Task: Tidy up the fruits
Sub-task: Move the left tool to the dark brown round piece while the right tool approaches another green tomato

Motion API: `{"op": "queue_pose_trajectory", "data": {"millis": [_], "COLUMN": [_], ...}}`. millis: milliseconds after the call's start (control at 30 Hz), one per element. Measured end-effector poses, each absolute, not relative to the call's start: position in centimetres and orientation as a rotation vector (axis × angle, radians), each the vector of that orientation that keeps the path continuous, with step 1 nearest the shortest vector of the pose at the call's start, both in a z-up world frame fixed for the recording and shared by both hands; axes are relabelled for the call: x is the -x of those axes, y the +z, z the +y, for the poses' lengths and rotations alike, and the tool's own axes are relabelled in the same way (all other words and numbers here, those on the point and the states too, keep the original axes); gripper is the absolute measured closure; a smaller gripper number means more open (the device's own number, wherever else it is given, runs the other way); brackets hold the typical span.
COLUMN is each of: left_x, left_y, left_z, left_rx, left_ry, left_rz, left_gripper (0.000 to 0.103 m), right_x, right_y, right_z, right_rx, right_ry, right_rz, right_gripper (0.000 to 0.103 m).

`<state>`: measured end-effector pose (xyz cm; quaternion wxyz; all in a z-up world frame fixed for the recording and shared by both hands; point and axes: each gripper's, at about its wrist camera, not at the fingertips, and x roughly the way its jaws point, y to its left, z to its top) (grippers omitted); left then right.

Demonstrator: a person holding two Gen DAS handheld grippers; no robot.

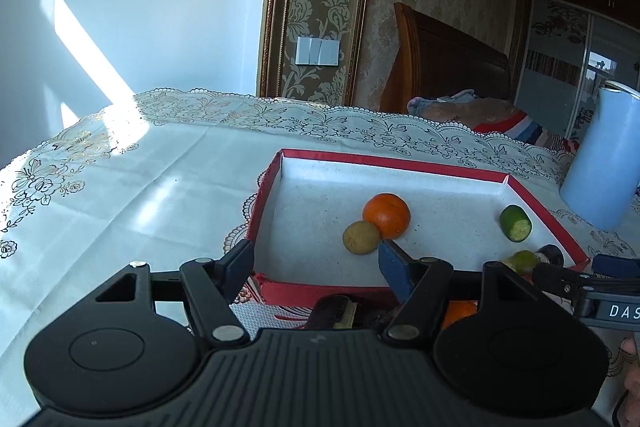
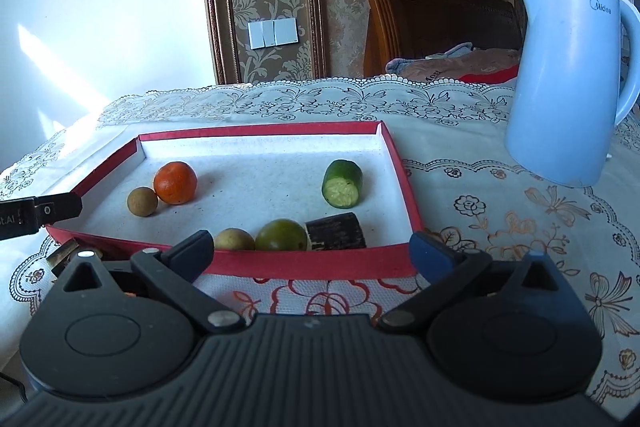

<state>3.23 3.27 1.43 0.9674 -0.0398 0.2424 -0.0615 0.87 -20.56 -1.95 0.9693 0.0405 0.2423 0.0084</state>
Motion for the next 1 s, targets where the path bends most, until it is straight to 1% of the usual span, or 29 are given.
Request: {"op": "queue_pose_trajectory", "data": {"millis": [233, 367, 500, 667, 767, 833, 1000], "left_x": [-2.8, -2.6, -2.0, -1.3, -0.1, 0.1, -0.1], "left_y": [0.9, 0.6, 0.4, 0.3, 0.2, -0.2, -0.1], "left_z": [3.3, 2.2, 1.0, 0.6, -0.4, -0.8, -0.4], "left_rx": [0.07, 0.009, -0.064, -0.098, -0.175, -0.21, -0.189], "left_ry": [-0.176, -0.221, -0.228, -0.296, -0.342, -0.349, -0.375], "left_rz": [0.531, 0.538, 0.505, 0.513, 0.474, 0.488, 0.502], "left_gripper": [0.035, 0.035, 0.035, 0.034, 0.034, 0.034, 0.034], "right_x": [-0.5, -0.7, -0.8, -0.7, -0.7, -0.7, -0.2], "right_y": [-2.4, -2.4, -2.5, -2.5, -2.5, -2.6, -2.6], "right_z": [-20.2, -20.4, -20.3, -20.3, -20.4, -20.5, -20.5], "right_rx": [-0.061, -0.075, -0.074, -0.068, -0.067, -0.068, -0.057], "right_ry": [0.023, 0.02, 0.018, 0.017, 0.017, 0.021, 0.035], "right_rz": [0.509, 0.519, 0.524, 0.525, 0.534, 0.547, 0.548], "right_gripper": [0.0, 0.0, 0.0, 0.0, 0.0, 0.0, 0.0]}}
